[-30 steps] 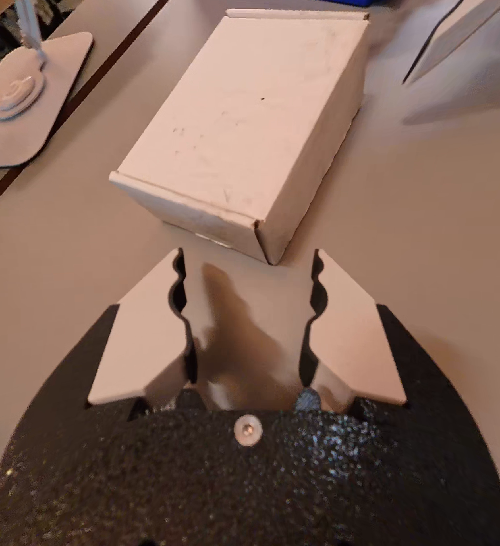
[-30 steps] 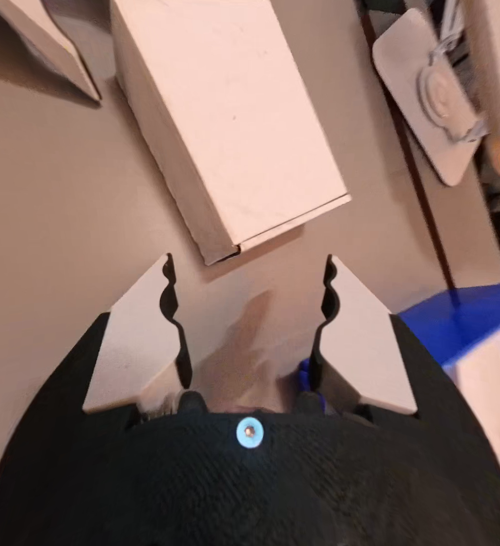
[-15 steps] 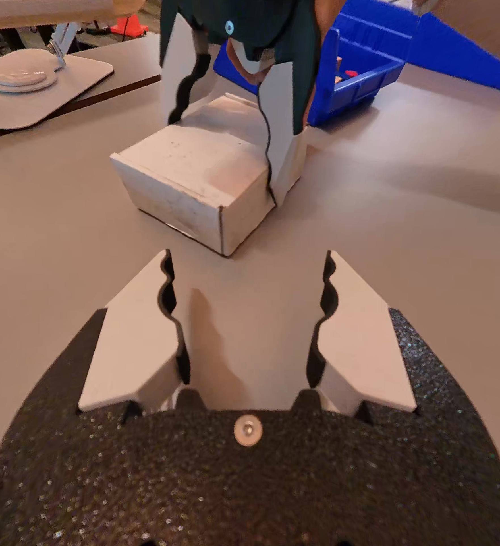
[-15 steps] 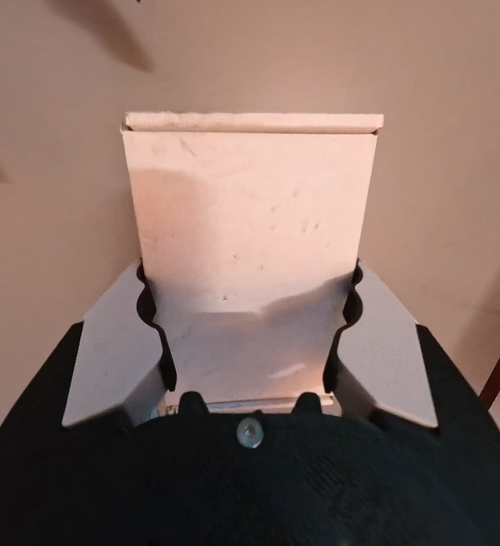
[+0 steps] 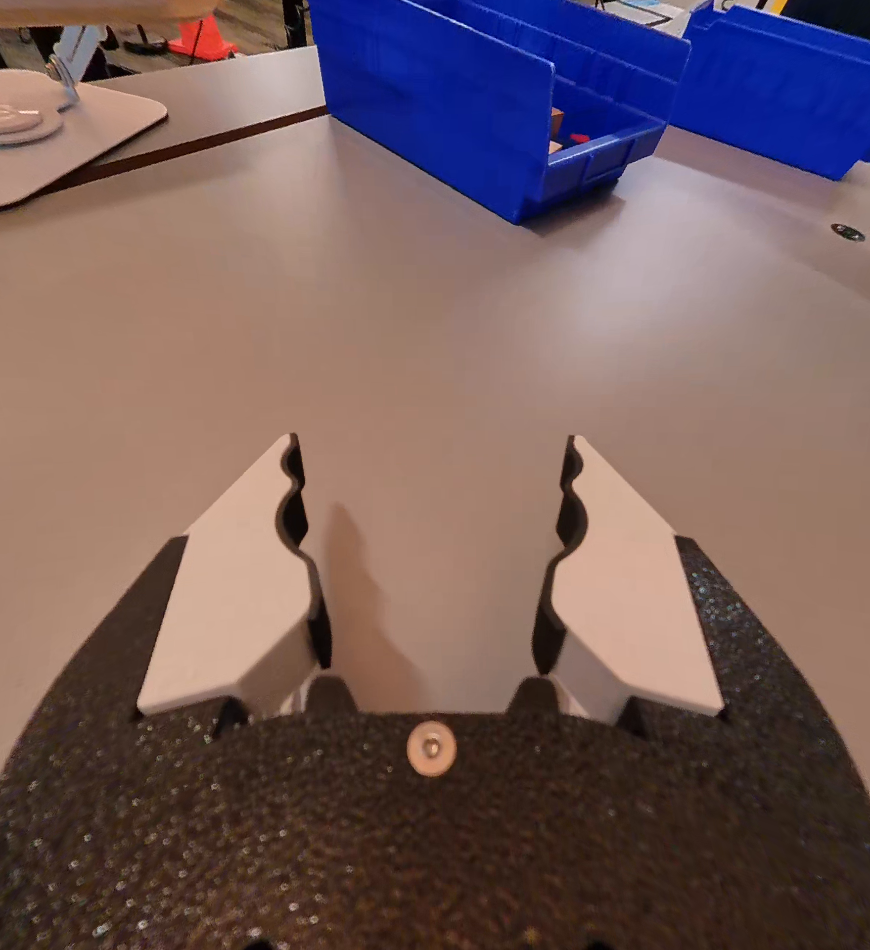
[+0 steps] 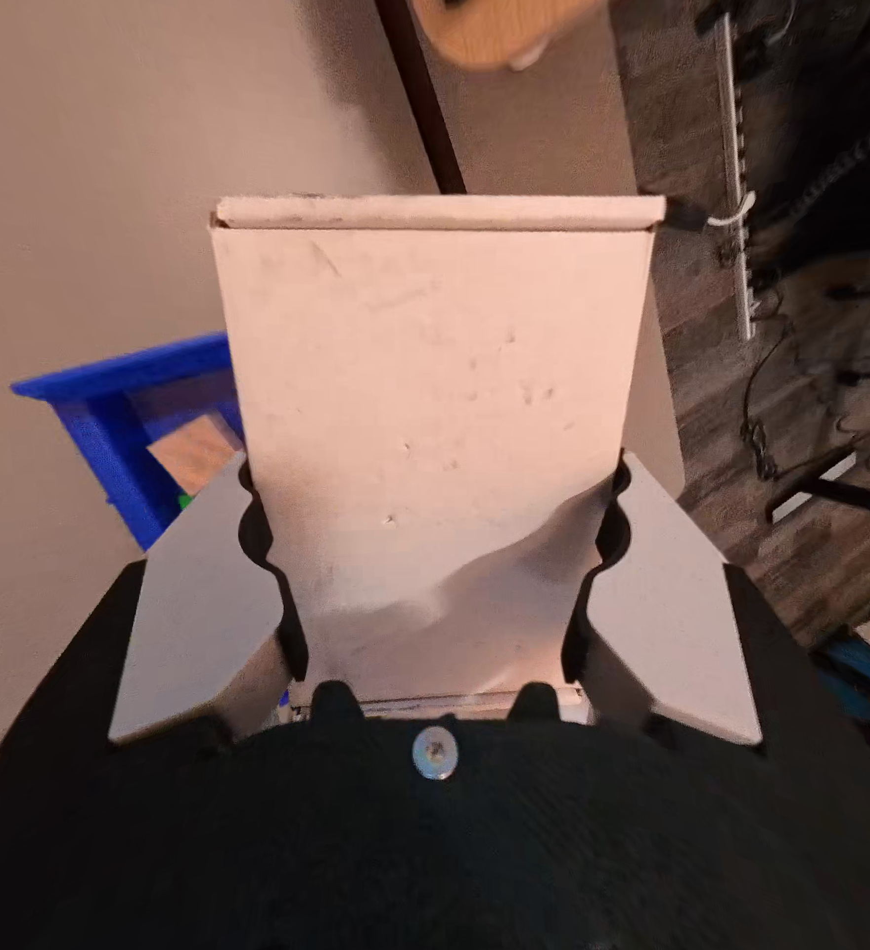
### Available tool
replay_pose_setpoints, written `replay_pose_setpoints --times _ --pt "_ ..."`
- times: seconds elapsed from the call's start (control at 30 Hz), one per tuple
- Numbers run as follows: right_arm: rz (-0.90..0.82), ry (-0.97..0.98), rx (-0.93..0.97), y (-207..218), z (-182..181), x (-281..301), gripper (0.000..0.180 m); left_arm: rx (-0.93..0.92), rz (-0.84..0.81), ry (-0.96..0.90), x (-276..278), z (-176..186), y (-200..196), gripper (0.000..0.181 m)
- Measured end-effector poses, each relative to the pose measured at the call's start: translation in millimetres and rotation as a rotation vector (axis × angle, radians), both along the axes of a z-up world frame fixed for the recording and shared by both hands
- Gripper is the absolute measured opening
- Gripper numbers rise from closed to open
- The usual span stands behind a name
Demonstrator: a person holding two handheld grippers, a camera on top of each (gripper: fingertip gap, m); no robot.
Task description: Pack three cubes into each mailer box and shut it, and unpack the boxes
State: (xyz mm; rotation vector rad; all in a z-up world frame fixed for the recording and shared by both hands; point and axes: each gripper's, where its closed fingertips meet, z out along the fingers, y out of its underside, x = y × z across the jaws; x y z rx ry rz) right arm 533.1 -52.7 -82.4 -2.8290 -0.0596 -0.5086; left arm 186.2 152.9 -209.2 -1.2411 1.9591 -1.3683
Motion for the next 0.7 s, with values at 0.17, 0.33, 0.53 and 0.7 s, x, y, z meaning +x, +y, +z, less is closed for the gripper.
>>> replay_pose_setpoints --times 0.17,0.33,0.53,0.7 --pt "0.006 0.070 -0.117 -29.2 -52.7 30.5 0.131 0.037 -0.013 0.000 0.5 -0.1 -7.7 0.098" --pt "-0.015 0.152 -0.212 -34.0 -97.7 39.5 0.131 0.049 -0.007 0.026 -2.7 -3.2 -6.4 0.098" --pt "-0.016 0.145 -0.184 -33.1 -109.6 39.6 0.137 0.023 0.004 0.024 -3.4 -2.7 -5.2 0.098" --pt "-0.071 -0.070 -0.102 -35.9 -70.3 46.8 0.124 0.026 -0.005 0.005 1.9 5.0 -6.8 0.098"
